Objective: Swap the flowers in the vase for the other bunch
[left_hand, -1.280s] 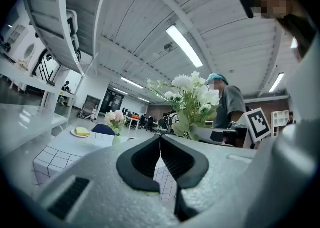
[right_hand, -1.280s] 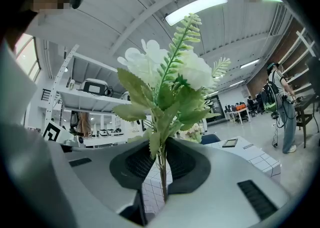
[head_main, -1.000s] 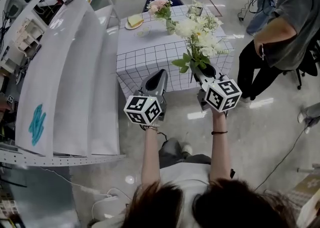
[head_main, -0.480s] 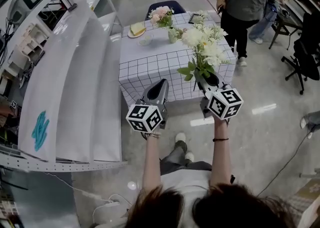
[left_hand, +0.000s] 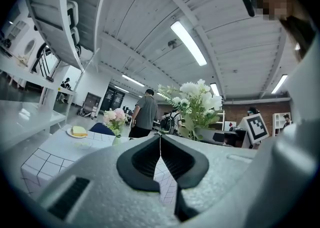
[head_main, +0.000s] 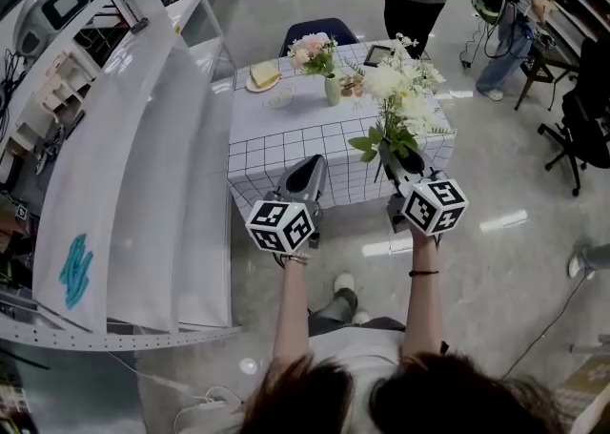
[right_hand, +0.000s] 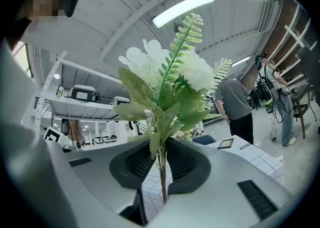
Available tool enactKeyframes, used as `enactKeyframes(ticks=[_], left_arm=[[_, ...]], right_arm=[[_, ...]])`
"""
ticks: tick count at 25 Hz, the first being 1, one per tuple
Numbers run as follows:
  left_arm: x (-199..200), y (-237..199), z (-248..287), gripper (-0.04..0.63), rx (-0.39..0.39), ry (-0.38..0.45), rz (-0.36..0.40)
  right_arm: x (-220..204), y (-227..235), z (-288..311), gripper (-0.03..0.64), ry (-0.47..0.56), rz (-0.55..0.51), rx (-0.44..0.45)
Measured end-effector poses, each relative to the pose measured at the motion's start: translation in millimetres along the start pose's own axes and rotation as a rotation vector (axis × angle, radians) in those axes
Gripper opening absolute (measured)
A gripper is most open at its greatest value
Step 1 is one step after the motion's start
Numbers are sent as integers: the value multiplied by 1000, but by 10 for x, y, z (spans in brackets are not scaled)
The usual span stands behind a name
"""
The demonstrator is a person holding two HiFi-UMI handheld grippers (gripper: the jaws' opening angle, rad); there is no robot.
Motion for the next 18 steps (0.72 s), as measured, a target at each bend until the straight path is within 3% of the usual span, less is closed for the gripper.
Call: enactKeyframes(ticks=[18], left_arm=[[103,-851,653,14,-34,-4,-27]], right_arm=[[-32,250,841,64,-18,-21,-47]])
Point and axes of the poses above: the fingertips, and each gripper's own axes: z forward along the fingers, y to its right, x out of its top, the point moved 6 cm from there along -z, backward along the fingers, and after that the axes turned 11 degrees about -x, right-handed, at the moved point
